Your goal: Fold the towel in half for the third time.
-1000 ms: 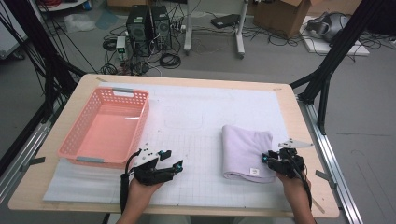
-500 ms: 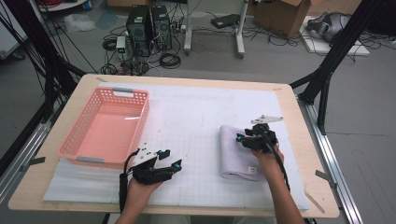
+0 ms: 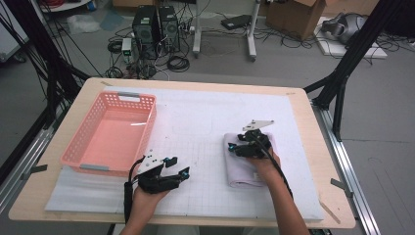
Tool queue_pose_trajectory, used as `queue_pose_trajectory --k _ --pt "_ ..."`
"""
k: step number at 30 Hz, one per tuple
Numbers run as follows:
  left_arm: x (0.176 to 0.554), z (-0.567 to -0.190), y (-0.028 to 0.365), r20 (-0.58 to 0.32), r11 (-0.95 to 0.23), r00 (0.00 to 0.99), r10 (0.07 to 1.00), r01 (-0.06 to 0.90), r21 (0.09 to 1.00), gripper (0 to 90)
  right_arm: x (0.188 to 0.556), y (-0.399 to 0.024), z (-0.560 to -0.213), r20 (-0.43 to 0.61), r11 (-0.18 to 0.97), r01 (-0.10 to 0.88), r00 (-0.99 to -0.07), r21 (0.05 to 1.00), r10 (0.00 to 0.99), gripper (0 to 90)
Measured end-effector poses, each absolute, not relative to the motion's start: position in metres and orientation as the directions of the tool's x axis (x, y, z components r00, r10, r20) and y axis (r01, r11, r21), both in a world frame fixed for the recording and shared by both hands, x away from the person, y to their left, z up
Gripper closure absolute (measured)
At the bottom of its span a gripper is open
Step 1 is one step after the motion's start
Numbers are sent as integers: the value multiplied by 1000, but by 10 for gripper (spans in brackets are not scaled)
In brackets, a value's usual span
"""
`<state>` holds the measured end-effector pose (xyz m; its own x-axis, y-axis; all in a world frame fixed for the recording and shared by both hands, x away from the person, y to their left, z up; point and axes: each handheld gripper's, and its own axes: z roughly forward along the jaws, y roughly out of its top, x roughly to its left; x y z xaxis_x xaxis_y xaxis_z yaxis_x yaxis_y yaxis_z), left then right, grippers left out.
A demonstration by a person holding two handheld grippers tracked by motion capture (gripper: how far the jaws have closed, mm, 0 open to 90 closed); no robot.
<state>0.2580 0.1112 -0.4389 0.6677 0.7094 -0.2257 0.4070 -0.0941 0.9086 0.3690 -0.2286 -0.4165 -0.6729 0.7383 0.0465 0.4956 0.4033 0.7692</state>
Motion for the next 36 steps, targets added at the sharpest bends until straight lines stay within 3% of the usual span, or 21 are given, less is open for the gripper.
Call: queue_pose_trajectory --k 2,6,8,14,16,19,21,26,31,36 --pt "258 -439 111 -225 -95 669 709 407 908 381 368 -245 -412 44 363 501 -631 786 775 491" --pt "258 -439 111 -224 -97 669 709 407 908 381 366 -275 -417 -49 369 550 -510 749 859 707" --pt "258 -439 110 -225 -96 668 709 407 909 380 367 -285 -425 -90 379 578 -465 723 881 732" --pt "257 -439 110 -225 -94 669 709 405 909 380 362 -307 -430 -78 272 588 -333 762 940 719" --pt "257 -439 110 -226 -94 668 709 407 909 379 356 -313 -426 -46 239 579 -327 779 944 663" --pt "257 -439 110 -225 -94 668 710 406 909 378 344 -322 -419 7 202 548 -356 812 934 622" --pt "257 -439 110 -223 -95 668 710 404 910 378 334 -325 -416 29 200 532 -391 823 920 644" --pt "257 -439 110 -222 -97 668 710 406 909 378 313 -320 -428 9 304 549 -495 778 869 685" --pt "256 -439 109 -220 -100 671 708 403 910 377 297 -330 -435 -66 336 540 -457 771 887 655" --pt "256 -439 109 -219 -100 669 710 404 909 377 284 -329 -422 8 269 514 -472 814 881 578"
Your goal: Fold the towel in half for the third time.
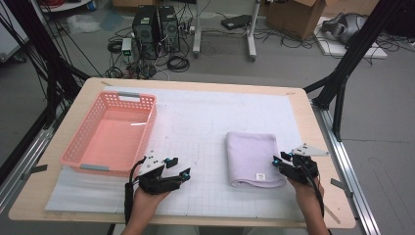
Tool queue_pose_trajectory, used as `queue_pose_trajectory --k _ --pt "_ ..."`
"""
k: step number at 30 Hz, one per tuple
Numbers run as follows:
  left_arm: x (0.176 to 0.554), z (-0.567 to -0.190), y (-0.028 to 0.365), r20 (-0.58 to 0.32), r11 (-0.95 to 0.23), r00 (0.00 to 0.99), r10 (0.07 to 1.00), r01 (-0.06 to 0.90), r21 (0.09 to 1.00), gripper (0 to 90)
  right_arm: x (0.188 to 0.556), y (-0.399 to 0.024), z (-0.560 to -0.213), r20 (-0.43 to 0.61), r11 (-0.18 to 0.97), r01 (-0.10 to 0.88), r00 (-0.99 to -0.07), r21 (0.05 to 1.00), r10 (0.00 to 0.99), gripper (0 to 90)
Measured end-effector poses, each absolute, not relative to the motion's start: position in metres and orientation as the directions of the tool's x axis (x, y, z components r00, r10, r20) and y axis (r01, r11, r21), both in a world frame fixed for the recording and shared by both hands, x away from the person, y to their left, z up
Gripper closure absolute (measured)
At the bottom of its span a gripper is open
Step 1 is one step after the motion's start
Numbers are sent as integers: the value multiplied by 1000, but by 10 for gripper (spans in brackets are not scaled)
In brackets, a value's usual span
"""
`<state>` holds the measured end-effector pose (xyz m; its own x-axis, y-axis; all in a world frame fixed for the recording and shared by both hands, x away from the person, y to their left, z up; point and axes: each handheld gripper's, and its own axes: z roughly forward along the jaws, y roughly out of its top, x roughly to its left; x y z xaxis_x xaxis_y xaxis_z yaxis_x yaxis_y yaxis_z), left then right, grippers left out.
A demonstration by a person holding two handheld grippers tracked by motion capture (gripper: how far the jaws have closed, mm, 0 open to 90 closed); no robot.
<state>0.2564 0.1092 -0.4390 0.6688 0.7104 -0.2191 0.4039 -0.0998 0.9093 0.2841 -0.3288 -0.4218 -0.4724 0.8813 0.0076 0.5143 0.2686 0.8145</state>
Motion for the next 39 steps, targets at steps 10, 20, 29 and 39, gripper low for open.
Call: queue_pose_trajectory --k 10,20,29,39 --pt "255 -438 111 -223 -87 664 714 400 912 371 278 -252 -426 130 338 532 -660 776 740 430" --pt "256 -438 112 -227 -81 663 713 399 913 366 267 -247 -430 83 383 468 -712 797 697 387" --pt "256 -438 111 -218 -81 673 707 383 920 330 248 -321 -433 27 357 503 -606 787 795 620" --pt "256 -437 110 -232 -55 678 698 374 926 210 225 -355 -423 25 289 452 -570 844 821 532"
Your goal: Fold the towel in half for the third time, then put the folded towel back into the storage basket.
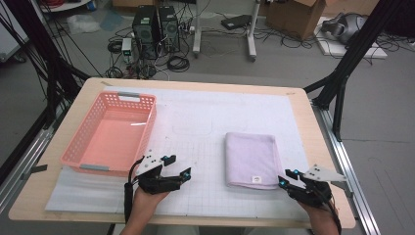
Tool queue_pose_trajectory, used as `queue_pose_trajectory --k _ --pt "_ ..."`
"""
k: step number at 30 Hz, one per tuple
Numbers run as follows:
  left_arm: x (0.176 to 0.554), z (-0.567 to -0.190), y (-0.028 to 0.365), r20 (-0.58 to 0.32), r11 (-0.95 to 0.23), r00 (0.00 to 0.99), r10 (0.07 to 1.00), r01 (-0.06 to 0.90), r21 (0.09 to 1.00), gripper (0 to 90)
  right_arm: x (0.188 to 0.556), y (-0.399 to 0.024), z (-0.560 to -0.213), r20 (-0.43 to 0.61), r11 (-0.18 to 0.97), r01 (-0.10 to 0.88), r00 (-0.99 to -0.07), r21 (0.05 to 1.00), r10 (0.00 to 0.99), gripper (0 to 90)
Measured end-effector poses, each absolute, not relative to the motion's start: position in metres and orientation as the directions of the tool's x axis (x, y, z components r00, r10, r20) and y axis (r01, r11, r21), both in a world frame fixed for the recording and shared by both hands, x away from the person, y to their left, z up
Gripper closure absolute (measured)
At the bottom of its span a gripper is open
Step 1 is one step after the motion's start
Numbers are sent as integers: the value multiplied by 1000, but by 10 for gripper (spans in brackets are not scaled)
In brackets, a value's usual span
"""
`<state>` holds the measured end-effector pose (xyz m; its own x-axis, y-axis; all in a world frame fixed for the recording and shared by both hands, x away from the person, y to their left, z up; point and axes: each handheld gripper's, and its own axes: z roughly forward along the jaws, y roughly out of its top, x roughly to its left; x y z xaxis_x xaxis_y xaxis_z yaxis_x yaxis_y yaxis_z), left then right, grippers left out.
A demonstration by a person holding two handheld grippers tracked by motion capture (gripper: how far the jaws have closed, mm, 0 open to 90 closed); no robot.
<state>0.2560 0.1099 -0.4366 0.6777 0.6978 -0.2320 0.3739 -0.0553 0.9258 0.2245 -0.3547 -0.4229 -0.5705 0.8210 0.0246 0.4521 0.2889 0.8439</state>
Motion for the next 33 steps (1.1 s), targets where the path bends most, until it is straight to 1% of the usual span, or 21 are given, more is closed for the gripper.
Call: queue_pose_trajectory --k 1,3,4,6,9,13,15,18,21,24,27,28,33 --pt "256 -436 110 -231 -54 683 693 369 928 189 222 -358 -421 29 272 448 -559 852 829 499" --pt "255 -436 110 -232 -50 687 688 364 930 197 220 -364 -418 45 239 445 -538 863 841 433" --pt "256 -435 109 -231 -48 692 684 359 932 202 218 -367 -418 53 227 450 -528 864 848 422" --pt "256 -435 108 -231 -50 697 679 357 933 213 216 -370 -418 45 227 453 -515 862 856 385" --pt "256 -435 106 -227 -56 699 678 357 933 228 216 -373 -420 30 237 459 -503 856 864 289" --pt "257 -435 105 -237 -53 725 647 352 935 228 215 -380 -422 34 221 462 -481 859 876 247" --pt "258 -436 105 -236 -41 731 640 339 940 206 215 -383 -422 37 213 460 -477 862 878 245" --pt "258 -436 105 -209 -47 741 638 309 950 202 214 -385 -423 39 211 461 -476 862 879 244" --pt "259 -436 103 -209 -61 732 648 323 944 206 214 -384 -423 41 216 467 -480 857 876 245" --pt "259 -437 102 -242 -48 712 659 361 932 201 215 -384 -423 42 212 464 -480 860 876 245" --pt "259 -436 103 -246 -35 721 647 350 936 190 214 -385 -423 50 204 469 -475 859 878 245" --pt "258 -436 103 -248 -31 719 649 350 936 205 215 -385 -423 46 209 466 -478 860 877 244" --pt "261 -437 99 -239 -44 718 654 351 935 206 216 -384 -423 50 209 473 -478 856 877 245"
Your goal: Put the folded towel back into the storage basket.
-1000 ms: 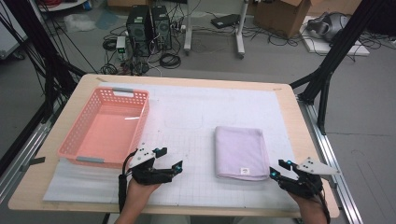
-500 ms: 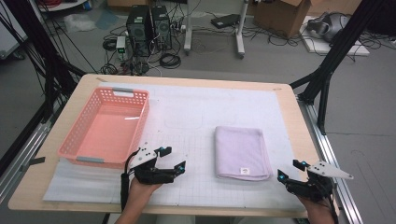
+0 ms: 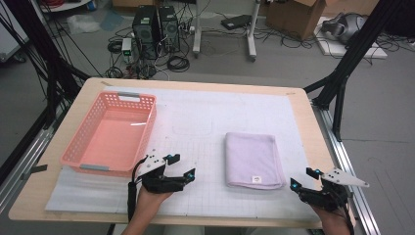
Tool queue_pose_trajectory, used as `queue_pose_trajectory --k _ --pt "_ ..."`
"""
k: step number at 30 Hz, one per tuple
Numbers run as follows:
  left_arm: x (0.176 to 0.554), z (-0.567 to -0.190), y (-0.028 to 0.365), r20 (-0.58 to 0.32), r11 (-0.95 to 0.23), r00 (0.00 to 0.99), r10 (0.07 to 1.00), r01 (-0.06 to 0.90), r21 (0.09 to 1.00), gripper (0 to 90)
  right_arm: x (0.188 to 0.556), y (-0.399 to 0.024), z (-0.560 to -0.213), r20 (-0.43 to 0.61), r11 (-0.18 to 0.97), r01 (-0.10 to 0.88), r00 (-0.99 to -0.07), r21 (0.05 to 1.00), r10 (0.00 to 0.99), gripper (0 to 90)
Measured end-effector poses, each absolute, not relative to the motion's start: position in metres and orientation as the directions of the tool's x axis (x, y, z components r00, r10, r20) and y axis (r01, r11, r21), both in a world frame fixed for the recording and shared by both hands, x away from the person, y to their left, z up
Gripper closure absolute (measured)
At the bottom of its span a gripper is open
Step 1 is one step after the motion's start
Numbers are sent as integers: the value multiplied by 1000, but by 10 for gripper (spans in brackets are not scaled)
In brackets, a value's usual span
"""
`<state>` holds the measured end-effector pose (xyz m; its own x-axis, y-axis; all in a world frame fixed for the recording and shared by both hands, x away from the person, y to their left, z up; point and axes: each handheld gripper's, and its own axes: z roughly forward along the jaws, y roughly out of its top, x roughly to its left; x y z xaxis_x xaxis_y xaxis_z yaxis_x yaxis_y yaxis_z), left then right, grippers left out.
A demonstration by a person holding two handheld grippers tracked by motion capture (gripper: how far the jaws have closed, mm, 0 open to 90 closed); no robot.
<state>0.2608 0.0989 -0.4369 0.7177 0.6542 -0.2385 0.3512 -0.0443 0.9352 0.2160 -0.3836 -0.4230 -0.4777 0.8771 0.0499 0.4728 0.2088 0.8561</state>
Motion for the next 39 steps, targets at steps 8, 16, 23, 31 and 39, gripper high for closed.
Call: queue_pose_trajectory --k 8,16,23,31,39 --pt "286 -435 82 -235 -106 727 646 390 915 227 217 -385 -423 55 203 474 -475 857 878 245" --pt "307 -424 51 -241 -137 750 615 403 905 237 218 -384 -424 57 209 478 -484 853 873 244" --pt "321 -417 17 -253 -166 766 591 423 891 241 219 -381 -424 62 214 473 -501 855 863 242" --pt "333 -426 -18 -283 -201 757 588 476 856 242 221 -380 -426 59 224 477 -508 850 859 242" --pt "341 -439 -32 -294 -231 713 636 540 810 244 220 -379 -426 63 223 476 -514 850 855 242"
